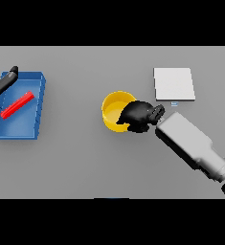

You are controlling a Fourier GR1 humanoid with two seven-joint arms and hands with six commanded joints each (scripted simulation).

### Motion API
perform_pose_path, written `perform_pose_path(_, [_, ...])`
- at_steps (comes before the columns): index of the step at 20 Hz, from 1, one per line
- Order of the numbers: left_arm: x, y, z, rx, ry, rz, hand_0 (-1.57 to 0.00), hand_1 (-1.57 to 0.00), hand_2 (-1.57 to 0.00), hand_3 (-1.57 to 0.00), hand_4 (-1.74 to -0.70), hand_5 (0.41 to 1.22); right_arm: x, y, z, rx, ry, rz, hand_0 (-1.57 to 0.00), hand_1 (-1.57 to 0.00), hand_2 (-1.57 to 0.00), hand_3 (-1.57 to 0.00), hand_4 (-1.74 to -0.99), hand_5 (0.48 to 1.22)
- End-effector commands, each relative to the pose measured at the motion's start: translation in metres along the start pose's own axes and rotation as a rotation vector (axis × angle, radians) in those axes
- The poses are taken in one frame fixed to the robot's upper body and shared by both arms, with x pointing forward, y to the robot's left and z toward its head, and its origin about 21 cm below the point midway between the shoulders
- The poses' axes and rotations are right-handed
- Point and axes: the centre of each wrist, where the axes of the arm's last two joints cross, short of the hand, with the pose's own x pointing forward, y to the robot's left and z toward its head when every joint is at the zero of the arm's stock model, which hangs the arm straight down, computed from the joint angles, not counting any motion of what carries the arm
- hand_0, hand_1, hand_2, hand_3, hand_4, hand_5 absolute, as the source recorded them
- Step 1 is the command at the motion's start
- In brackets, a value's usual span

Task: Pick up the red beaker and tilt it to pour out 1 green nut into yellow bowl. Pick up the yellow bowl and place it on the metallic measuring scale.

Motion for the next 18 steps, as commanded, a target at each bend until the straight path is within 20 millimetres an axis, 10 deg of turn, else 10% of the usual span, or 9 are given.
perform_pose_path(1, [-0.001, 0.0, -0.001, -0.002, 0.003, -0.003, 0.0, 0.0, 0.0, 0.0, -0.72, 0.695, 0.001, 0.0, 0.001, -0.005, 0.011, 0.001, -1.43, -1.42, -1.24, -1.18, -1.689, 1.184])
perform_pose_path(8, [-0.003, -0.003, -0.001, -0.013, 0.017, -0.005, 0.0, 0.0, 0.0, 0.0, -0.72, 0.696, -0.006, -0.01, 0.013, -0.058, 0.053, -0.04, -1.54, -1.54, -1.33, -1.34, -1.73, 1.213])
perform_pose_path(18, [-0.003, 0.001, -0.001, -0.012, 0.016, -0.007, 0.0, 0.0, 0.0, 0.0, -0.72, 0.686, -0.02, -0.041, 0.066, -0.158, 0.162, -0.048, -1.57, -1.57, -1.5, -1.16, -1.74, 1.22])
